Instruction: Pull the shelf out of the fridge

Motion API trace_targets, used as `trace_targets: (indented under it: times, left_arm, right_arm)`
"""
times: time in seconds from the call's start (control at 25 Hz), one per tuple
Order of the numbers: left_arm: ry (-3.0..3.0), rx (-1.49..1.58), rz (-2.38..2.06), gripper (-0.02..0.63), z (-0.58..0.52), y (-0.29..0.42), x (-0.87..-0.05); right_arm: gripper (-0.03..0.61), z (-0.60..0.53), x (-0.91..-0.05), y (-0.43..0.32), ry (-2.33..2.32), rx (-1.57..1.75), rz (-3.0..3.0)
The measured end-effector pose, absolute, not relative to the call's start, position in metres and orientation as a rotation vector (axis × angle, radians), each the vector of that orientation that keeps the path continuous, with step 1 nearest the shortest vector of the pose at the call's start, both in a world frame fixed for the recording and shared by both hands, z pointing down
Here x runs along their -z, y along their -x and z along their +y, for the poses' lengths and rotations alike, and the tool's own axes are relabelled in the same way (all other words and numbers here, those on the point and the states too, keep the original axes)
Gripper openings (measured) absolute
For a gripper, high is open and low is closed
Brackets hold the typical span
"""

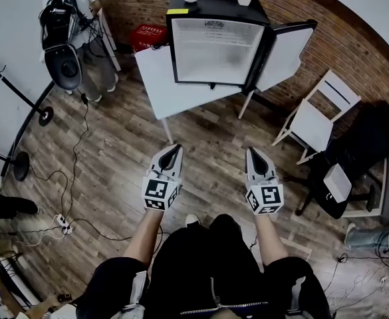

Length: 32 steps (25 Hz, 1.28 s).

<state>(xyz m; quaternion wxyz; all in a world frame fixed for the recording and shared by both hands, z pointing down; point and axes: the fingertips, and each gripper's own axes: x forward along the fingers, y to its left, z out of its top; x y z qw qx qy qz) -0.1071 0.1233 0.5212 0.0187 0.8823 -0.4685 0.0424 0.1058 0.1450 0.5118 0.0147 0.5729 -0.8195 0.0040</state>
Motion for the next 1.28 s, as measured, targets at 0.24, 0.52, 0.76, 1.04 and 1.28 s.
trace_targets:
  times: [0.24, 0.52, 0.76, 1.04, 1.28]
  left_arm:
    - [-2.747, -0.135, -1.418, 0.023, 0.112, 0.106, -0.526]
    - [-2.743, -0.132, -1.398, 0.023, 0.079, 0.093, -0.528]
    - [-2.728, -0.156, -1.408, 0.023, 0.023, 0.076, -0.529]
    - [-2.689, -0.172, -1.472, 0.023, -0.053, 0.052, -0.518]
    - [-2.631, -0.173, -1.546, 0.023, -0.105, 0.035, -0.511]
  right_arm:
    - [0.005, 0.142, -0.517, -0.104, -1.799, -0.032, -2.537]
    - [0.005, 0.113, -0.524, -0.117, -1.818, -0.059, -2.527]
    - [0.005, 0.051, -0.526, -0.127, -1.791, -0.079, -2.552]
    - [0.005, -0.039, -0.515, -0.145, -1.715, -0.086, -2.617]
    - [0.005, -0.107, -0.503, -0.156, -1.617, -0.063, -2.688]
